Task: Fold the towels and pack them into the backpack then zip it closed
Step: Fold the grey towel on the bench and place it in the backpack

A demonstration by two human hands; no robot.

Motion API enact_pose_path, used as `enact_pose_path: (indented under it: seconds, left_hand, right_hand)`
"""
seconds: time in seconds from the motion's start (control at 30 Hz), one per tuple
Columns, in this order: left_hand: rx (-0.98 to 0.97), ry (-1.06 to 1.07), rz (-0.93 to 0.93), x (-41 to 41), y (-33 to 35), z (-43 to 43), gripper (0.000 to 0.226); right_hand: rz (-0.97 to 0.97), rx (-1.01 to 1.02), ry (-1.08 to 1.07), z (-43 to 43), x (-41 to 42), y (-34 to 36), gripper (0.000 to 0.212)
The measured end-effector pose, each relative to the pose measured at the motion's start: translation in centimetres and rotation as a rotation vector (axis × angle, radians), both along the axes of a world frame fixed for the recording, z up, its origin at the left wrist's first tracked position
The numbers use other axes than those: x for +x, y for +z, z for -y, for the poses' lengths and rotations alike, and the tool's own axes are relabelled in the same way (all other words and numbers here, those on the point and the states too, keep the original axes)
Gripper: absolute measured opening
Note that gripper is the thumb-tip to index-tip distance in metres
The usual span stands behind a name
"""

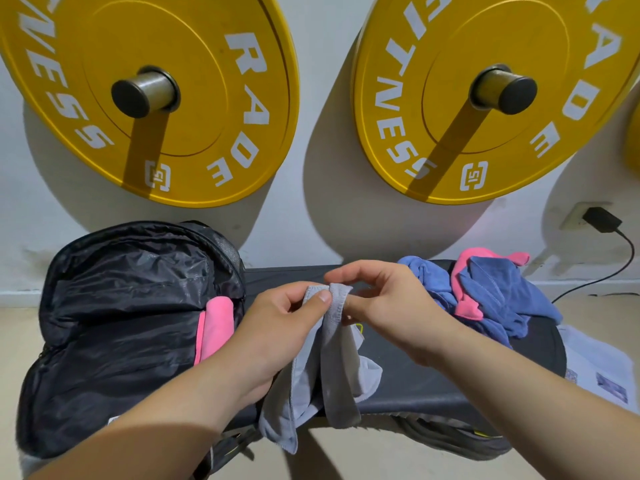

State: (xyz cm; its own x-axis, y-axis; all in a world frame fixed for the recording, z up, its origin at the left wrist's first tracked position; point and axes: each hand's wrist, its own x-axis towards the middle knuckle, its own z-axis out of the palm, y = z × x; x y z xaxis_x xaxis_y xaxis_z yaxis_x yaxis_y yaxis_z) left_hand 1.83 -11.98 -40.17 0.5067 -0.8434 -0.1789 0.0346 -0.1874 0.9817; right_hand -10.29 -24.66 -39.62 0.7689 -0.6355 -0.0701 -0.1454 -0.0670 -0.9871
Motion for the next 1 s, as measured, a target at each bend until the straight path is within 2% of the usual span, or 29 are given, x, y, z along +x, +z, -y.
enact_pose_path:
  seconds: [0.13,0.27,0.43,0.57,0.67,0.73,0.83,1.0]
  left_hand:
    - [-0.018,-0.030,-0.071,0.6,-0.1,0.0,0.023]
    - [-0.009,-0.014,-0.077,0.9,-0.3,-0.2,0.021]
    - [0.003,0.114,-0.153,2.1,-0.5,-0.3,0.020]
    - [0.001,-0.099,-0.147,1.5,0.0,-0.4,0.028]
    - [0.000,-0.207,-0.101,0.6,0.4,-0.4,0.027]
    - [-0.029,-0.144,-0.069,0.4,0.4,-0.4,0.023]
    - [-0.054,-0.025,-0.113,1.0,0.1,-0.3,0.017]
    - [-0.034,-0.055,-0.069,1.0,-0.2,-0.3,0.024]
  right_hand:
    - [-0.011,-0.079,0.028,0.4,-0.1,0.6,0.014]
    - [-0.057,-0.246,0.048,1.0,-0.6,1.6,0.006]
    - [0.015,-0.191,0.083,1.2,-0.9,2.0,0.008]
    - [-0.016,-0.341,0.168,0.4,-0.4,1.4,0.010]
    - [-0.019,-0.347,0.121,0.4,0.0,1.3,0.005]
    - [-0.005,-0.304,0.044,0.5,0.1,1.5,0.015]
    - [-0.002,-0.304,0.019,0.7,-0.2,1.6,0.009]
    - [-0.047,-0.351,0.021,0.8,-0.1,1.1,0.009]
